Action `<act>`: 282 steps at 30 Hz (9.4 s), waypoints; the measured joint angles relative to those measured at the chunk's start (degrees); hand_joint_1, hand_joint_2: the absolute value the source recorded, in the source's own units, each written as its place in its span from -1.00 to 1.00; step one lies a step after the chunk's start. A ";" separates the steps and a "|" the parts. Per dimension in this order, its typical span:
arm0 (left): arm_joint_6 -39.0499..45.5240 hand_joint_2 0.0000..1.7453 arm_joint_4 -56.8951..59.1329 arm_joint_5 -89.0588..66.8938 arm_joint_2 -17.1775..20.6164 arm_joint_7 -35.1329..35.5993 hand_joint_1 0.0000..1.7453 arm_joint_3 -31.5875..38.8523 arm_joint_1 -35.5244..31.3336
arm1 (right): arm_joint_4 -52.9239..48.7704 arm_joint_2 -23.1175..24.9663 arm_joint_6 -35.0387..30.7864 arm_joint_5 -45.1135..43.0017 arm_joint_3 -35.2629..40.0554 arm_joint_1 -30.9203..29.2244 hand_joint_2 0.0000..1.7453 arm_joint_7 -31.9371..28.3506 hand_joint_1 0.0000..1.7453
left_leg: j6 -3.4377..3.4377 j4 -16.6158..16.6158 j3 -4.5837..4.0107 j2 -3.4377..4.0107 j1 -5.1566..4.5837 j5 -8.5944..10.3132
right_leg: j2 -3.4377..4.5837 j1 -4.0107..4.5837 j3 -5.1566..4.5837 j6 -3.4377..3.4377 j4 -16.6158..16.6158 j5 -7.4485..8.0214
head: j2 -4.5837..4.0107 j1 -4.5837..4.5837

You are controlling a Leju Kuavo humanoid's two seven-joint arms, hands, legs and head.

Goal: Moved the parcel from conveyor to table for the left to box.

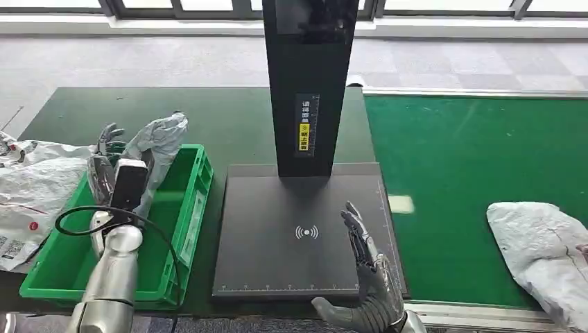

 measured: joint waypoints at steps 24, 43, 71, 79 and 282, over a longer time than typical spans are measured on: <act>-2.82 -1.00 -18.59 19.53 -4.74 -6.83 -1.00 -0.28 10.03 | 0.04 0.00 -2.31 -0.22 -0.32 -1.07 1.00 0.98 -1.00 | 0.01 0.00 -0.01 0.04 -0.01 -0.01 | 0.04 -0.01 -0.05 0.00 -0.02 -0.01 | 0.00 -0.02; -26.14 -1.00 -25.20 38.55 -8.04 -8.48 -1.00 -14.43 22.49 | -1.18 1.51 -3.89 1.20 -10.12 2.27 1.00 4.17 -1.00 | 0.14 0.01 0.00 0.01 -0.02 -0.10 | -0.02 0.02 -0.02 0.06 -0.07 -0.06 | 0.00 0.00; -31.58 -1.00 -24.37 28.06 -9.83 -14.73 -1.00 -24.17 26.34 | 6.84 3.45 -7.21 28.04 -33.13 -1.30 1.00 19.63 -1.00 | 0.20 0.00 -0.02 0.01 -0.04 -0.15 | -0.05 -0.02 0.00 0.06 -0.09 -0.07 | 0.00 0.00; -31.65 -1.00 -24.17 28.06 -9.83 -14.75 -1.00 -24.22 26.34 | 7.58 3.67 -7.21 28.09 -33.92 -1.41 1.00 19.61 -1.00 | 0.21 0.01 -0.02 0.01 -0.06 -0.14 | -0.05 -0.04 0.02 0.07 -0.10 -0.06 | 0.00 0.00; -31.41 -1.00 -18.01 22.86 -11.61 -16.17 -1.00 -28.20 24.70 | 15.28 -0.83 6.53 2.62 3.28 -7.36 1.00 8.52 -1.00 | 0.27 0.04 -0.30 -0.16 -0.07 0.18 | -0.21 -0.07 -0.14 0.26 -0.07 0.18 | 0.00 0.00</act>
